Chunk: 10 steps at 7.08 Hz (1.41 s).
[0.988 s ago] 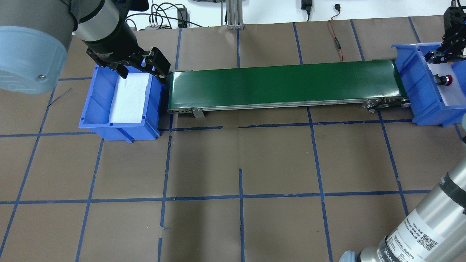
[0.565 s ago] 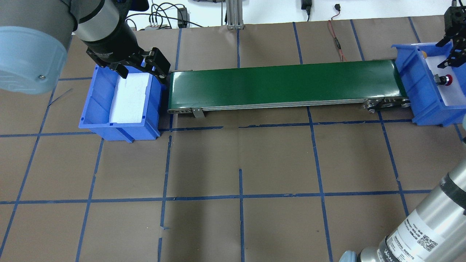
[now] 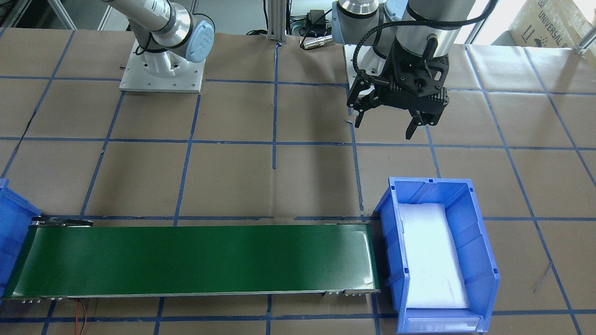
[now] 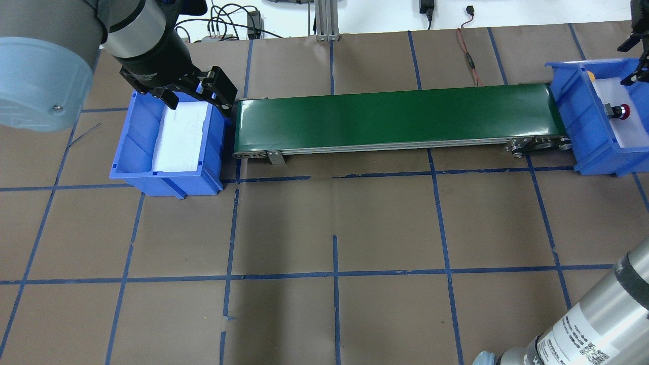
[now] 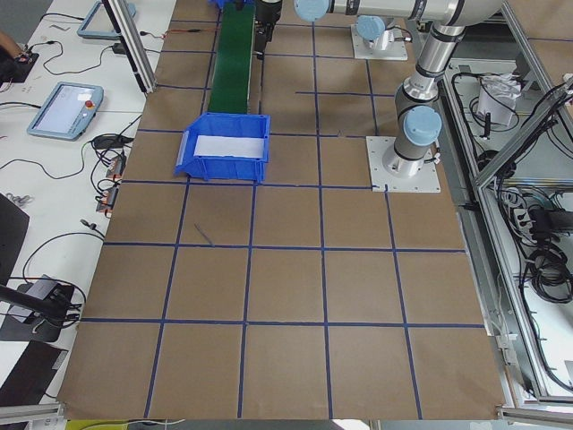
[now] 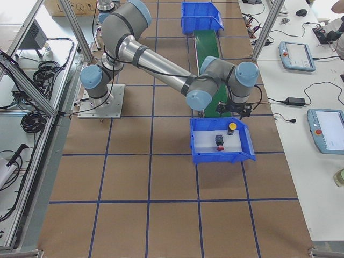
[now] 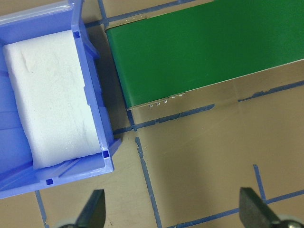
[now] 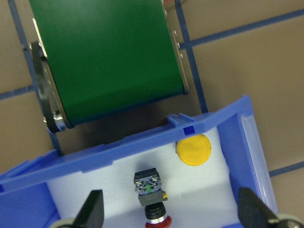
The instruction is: Transport two buttons from left to right
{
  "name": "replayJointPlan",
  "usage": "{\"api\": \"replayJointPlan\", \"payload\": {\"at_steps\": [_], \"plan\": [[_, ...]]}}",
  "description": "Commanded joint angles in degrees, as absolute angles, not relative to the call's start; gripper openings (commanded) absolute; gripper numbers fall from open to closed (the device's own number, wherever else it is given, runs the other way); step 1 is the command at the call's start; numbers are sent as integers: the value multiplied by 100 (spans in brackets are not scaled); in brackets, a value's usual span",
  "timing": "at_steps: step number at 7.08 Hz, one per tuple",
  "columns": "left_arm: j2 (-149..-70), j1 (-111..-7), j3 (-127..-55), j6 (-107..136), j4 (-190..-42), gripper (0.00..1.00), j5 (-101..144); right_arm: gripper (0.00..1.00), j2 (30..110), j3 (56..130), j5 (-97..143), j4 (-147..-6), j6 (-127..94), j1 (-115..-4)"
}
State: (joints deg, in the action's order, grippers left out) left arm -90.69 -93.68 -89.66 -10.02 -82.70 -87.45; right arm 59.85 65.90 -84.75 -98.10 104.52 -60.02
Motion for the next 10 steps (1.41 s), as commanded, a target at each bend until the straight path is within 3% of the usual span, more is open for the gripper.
{"api": "replayJointPlan", "payload": {"at_steps": [1, 6, 9, 10], "plan": [[-9070, -9369, -8965, -1002, -8271, 100, -8745, 100, 6729, 6775, -8525, -9072, 9313, -6781], [-9062, -9369, -8974, -1002, -8279, 100, -8754, 97, 8252, 8471, -9263, -9404, 6040, -9375], [-9053, -9378, -8790, -706, -8776, 100, -8833, 96, 8789, 8613, -9132, -9421, 3243, -9510], [-9053, -9369, -8772, -442, -8876, 100, -8833, 91, 8867, 8622, -9167, -9204, 2399, -9414]]}}
